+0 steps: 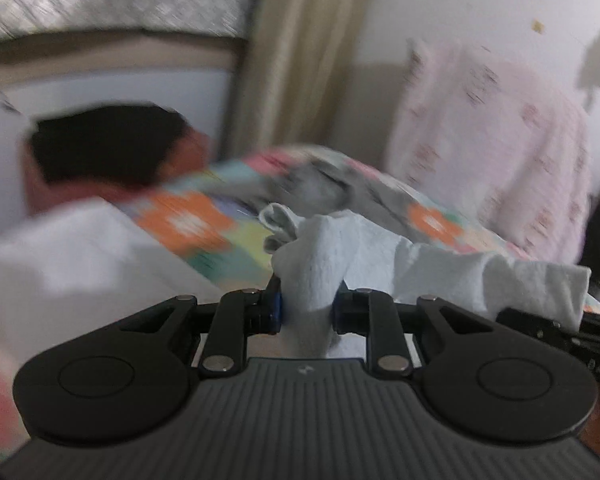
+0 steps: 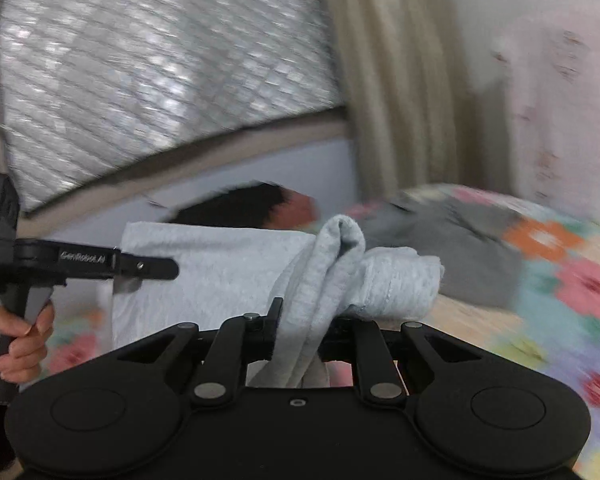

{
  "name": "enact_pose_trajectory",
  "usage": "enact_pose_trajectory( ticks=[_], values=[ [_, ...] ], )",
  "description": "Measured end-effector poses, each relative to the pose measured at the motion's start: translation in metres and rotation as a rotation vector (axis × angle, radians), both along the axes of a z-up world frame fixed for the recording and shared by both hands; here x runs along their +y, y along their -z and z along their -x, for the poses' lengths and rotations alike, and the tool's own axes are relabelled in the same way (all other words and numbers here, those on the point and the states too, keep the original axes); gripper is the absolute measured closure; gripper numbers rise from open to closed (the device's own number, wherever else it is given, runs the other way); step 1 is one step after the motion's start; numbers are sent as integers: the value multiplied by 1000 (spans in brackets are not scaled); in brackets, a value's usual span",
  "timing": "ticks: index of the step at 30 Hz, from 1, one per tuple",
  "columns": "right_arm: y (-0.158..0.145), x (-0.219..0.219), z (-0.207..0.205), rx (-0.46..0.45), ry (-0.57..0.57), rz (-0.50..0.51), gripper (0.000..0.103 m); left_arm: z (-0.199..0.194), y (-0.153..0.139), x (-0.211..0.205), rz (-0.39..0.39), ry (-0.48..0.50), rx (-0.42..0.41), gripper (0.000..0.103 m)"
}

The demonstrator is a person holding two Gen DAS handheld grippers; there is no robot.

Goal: Fold clothes
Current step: 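Lift the bundle with both grippers and carry it toward the white clothes stack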

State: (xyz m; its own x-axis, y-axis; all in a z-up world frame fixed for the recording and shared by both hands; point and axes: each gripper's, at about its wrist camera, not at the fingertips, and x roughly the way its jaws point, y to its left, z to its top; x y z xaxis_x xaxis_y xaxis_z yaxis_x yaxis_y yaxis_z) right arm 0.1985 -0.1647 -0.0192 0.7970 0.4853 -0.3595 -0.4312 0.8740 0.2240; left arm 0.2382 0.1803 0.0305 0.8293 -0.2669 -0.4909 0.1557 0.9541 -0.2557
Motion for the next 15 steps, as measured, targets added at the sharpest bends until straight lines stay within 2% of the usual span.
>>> enact_pose_trajectory(
  ticks=[4,7,9,10,14,15],
  values=[
    [-17,71,-31,-56,-97,-45,85,-18,-34,62,-106,-126,-41,82],
    [-17,120,-53,-64,-133,-118,85,-38,-38,102,-162,-198,-31,82],
    [-5,150,-72,-17,-147,-159,82,-56,-17,132,-174,-265,36,78],
    [7,163,-82,35,-156,-169,76,-67,0,148,-167,-299,85,77],
    [73,197,-116,247,-171,-88,70,-95,89,201,-151,-387,312,77],
    [85,196,-117,269,-146,-77,68,-94,102,208,-126,-396,313,77]
  ],
)
